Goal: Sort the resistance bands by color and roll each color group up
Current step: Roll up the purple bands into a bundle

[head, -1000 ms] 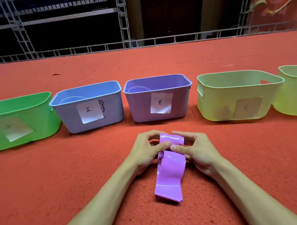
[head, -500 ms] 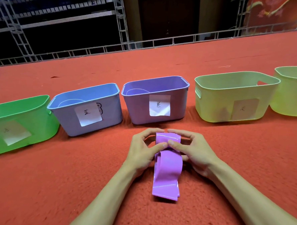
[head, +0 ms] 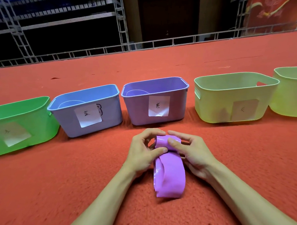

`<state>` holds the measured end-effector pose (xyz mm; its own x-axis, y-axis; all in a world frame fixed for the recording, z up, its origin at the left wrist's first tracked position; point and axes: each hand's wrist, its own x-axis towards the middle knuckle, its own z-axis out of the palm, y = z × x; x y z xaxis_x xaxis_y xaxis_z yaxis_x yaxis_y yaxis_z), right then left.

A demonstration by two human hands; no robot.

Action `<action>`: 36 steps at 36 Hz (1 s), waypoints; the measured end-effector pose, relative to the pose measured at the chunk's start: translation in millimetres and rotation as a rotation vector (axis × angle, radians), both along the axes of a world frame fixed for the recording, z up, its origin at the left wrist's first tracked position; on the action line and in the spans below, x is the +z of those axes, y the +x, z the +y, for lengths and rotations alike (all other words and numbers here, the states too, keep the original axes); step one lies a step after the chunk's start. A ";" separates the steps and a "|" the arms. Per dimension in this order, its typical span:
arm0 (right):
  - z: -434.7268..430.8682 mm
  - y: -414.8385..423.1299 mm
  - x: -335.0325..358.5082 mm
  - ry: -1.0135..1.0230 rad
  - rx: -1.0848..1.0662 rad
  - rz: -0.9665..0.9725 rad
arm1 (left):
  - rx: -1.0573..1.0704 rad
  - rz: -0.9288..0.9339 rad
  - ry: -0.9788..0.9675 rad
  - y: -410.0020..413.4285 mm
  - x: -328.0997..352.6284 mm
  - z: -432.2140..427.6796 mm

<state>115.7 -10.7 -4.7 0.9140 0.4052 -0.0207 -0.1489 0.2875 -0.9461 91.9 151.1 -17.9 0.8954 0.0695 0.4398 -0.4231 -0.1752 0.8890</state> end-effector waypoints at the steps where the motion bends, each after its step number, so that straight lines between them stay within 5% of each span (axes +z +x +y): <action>1: -0.5 0.1 0.0 -0.002 0.000 -0.001 | -0.004 -0.006 0.005 0.2 -0.6 0.1; 17: -3.9 3.3 -3.4 0.009 -0.052 -0.063 | -0.137 0.139 -0.092 -0.9 -2.8 -3.9; 22: -4.0 3.2 -3.7 0.010 -0.044 -0.078 | -0.008 0.223 0.036 -0.9 -0.2 -8.0; 36: -5.5 8.9 -12.5 -0.098 -0.080 -0.115 | -0.072 0.370 0.028 -6.9 8.5 -0.7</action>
<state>124.6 -16.1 -17.2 0.9417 0.3326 0.0502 -0.0181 0.1992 -0.9798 85.0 150.4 -9.4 0.9963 -0.0071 0.0860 -0.0859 -0.1833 0.9793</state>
